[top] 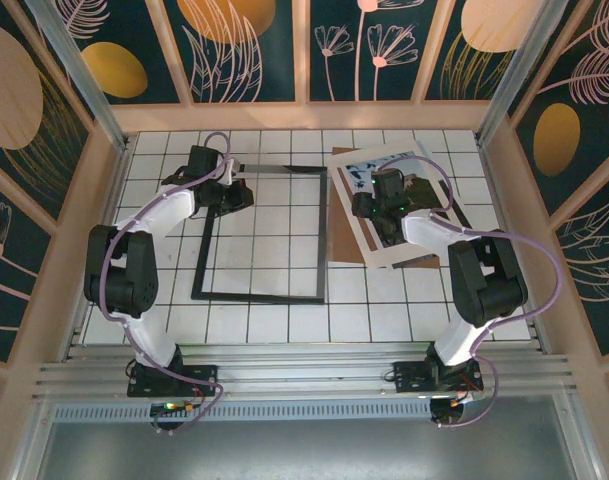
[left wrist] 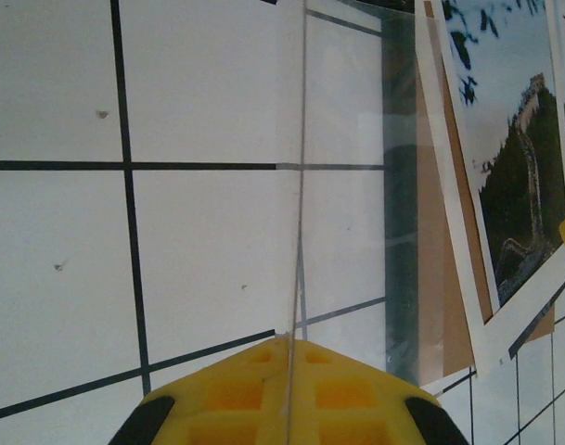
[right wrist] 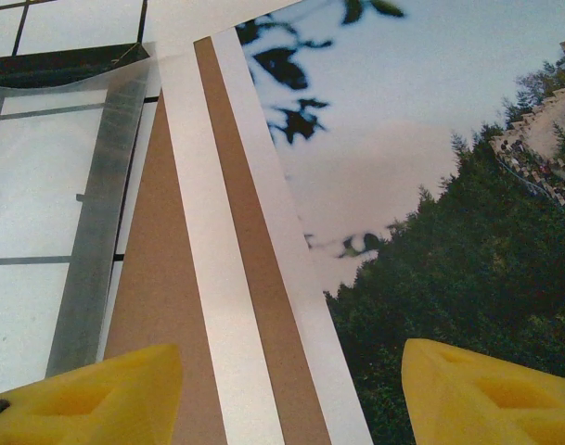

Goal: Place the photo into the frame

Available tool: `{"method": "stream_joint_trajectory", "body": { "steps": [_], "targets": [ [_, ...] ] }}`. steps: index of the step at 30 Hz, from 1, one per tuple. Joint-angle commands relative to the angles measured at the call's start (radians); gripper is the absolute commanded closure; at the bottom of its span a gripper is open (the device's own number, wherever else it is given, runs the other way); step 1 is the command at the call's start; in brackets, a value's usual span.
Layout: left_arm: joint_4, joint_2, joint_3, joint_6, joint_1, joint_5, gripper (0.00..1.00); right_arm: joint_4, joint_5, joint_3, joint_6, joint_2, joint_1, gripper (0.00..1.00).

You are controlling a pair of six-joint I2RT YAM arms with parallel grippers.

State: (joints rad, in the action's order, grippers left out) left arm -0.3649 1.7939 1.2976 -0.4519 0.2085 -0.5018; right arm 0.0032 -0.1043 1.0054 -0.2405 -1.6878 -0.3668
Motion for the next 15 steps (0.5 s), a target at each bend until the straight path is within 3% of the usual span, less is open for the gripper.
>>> {"method": "stream_joint_trajectory", "body": {
  "steps": [1, 8, 15],
  "targets": [
    [0.062, -0.007, -0.015, 0.010, -0.007, -0.047, 1.00, 0.016, -0.003, -0.008, 0.017, -0.022, -0.008, 0.36],
    [-0.004, -0.044, 0.003, 0.035, -0.006, -0.083, 1.00, 0.015, -0.006, -0.005, 0.019, -0.030, -0.006, 0.35],
    [0.060, -0.061, -0.019, 0.014, -0.007, -0.046, 1.00, 0.018, 0.000, 0.002, 0.016, -0.036, -0.005, 0.35]
  ]
}}
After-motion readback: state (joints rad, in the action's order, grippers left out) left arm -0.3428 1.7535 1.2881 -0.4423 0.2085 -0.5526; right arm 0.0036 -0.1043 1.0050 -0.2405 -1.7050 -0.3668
